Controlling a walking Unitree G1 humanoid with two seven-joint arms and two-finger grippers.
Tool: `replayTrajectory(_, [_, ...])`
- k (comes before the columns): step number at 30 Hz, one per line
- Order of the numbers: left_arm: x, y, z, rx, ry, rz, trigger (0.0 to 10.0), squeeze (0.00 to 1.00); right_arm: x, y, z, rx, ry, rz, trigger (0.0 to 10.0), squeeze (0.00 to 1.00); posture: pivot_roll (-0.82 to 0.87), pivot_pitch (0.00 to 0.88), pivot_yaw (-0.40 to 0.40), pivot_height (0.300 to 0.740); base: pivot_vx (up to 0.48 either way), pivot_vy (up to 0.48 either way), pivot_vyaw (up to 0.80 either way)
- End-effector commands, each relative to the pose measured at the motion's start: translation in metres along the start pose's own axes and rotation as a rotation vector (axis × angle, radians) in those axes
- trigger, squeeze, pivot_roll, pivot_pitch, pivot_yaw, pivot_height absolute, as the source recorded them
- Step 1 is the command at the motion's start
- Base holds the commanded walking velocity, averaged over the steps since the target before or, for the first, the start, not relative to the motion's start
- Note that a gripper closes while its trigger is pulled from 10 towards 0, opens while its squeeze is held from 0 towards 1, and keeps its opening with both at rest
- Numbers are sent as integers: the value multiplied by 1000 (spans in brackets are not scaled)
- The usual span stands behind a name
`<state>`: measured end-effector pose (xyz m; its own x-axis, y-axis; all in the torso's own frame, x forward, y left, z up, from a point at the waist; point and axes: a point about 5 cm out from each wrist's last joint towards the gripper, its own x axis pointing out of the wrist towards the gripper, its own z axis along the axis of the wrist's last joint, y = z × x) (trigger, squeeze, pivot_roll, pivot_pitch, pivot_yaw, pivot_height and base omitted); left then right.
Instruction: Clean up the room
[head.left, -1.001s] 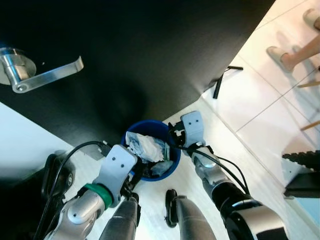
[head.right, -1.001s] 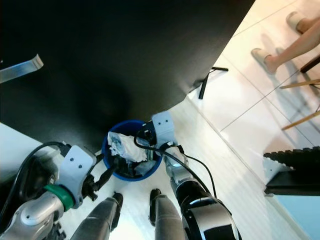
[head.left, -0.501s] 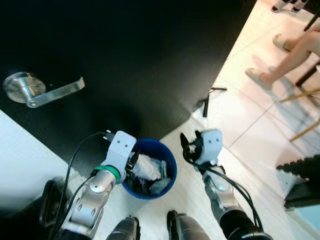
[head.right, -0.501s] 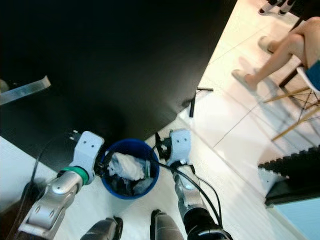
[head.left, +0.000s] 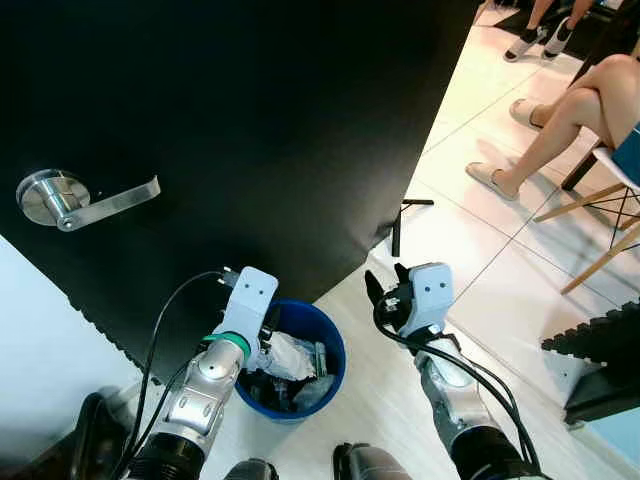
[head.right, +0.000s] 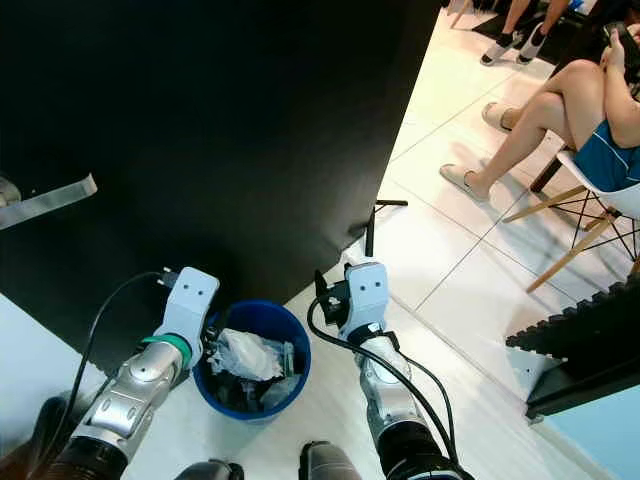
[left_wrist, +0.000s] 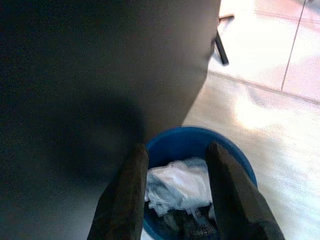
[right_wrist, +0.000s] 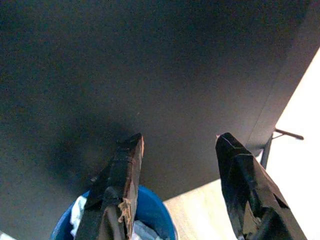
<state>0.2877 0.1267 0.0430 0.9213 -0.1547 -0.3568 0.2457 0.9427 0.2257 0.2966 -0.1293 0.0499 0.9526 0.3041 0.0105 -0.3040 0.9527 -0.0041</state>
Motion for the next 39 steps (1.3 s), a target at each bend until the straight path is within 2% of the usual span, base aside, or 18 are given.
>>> replayTrajectory(1, [0, 2, -5, 8, 15, 12, 10000, 0, 0, 4, -3, -6, 23, 21, 10000, 0, -1, 0, -9, 740, 0, 0, 0])
replayTrajectory(8, [6, 8, -7, -26, 2, 75, 10000, 0, 3, 11, 0, 6, 18, 26, 10000, 0, -2, 0, -10, 740, 0, 0, 0])
replayTrajectory(20, [12, 5, -2, -29, -39, 77, 10000, 0, 2, 8, 0, 2, 25, 20, 10000, 0, -13, 0, -4, 740, 0, 0, 0])
replayTrajectory(39, [15, 1, -2, -33, -55, 71, 10000, 0, 3, 11, 1, 0, 31, 27, 10000, 0, -8, 0, -3, 740, -310, 0, 0])
